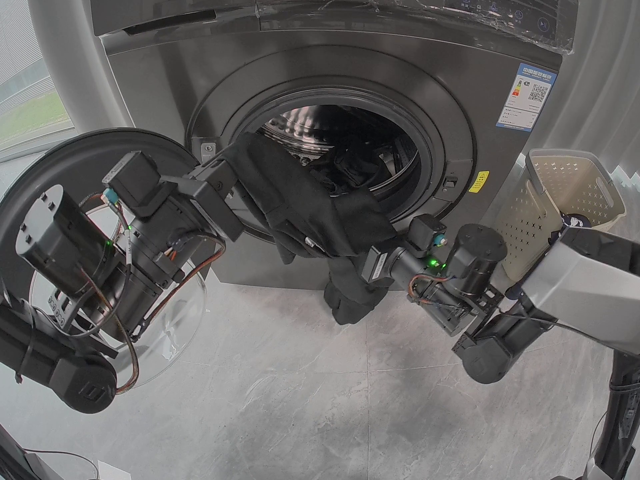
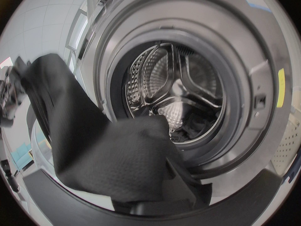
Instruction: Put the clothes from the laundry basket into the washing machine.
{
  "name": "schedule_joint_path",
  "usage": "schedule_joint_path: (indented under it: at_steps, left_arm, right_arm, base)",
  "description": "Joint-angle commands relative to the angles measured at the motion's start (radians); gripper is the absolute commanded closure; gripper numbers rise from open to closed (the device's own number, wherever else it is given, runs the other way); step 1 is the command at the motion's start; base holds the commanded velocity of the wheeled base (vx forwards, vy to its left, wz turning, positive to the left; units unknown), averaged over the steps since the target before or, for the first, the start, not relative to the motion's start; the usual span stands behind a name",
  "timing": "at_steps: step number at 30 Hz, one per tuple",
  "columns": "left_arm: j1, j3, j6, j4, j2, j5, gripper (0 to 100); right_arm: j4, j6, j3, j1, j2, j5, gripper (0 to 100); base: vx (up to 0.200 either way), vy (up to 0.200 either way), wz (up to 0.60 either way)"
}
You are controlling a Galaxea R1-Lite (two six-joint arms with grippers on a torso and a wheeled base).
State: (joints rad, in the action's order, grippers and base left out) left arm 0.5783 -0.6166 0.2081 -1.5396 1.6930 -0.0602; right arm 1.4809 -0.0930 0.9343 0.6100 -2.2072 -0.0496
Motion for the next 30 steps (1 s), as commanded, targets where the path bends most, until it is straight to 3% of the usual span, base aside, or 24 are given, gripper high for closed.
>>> schedule_joint_path:
  at_steps: [1,7,13,24,25,30]
  left_arm:
    - [-0.049,0.034,-0.004,-0.002,0.090,-0.004,100]
    - [-0.049,0.101,-0.015,-0.004,0.163,-0.009,100]
    - [-0.051,0.132,-0.067,-0.005,0.264,-0.012,100]
    - [-0.057,0.176,-0.099,-0.005,0.315,-0.036,100]
    - [-0.067,0.181,-0.107,-0.005,0.315,-0.036,0]
    - [-0.071,0.241,-0.108,-0.004,0.329,-0.047,0]
  right_arm:
    - [0.001,0.001,-0.081,-0.026,0.159,0.000,100]
    - [0.003,-0.002,-0.118,-0.010,0.230,-0.001,100]
    - [-0.001,-0.002,-0.112,0.010,0.245,-0.006,100]
    - [-0.001,-0.005,-0.106,0.028,0.241,-0.007,100]
    - [-0.002,-0.005,-0.101,0.028,0.239,-0.007,100]
    - [-0.010,-0.005,-0.091,0.030,0.238,-0.007,100]
  base:
    - [0.000,0.000,0.00]
    - [0.000,0.000,0.00]
    - [0.000,0.000,0.00]
    - [0.000,0.000,0.00]
    - [0.000,0.000,0.00]
    - [0.000,0.000,0.00]
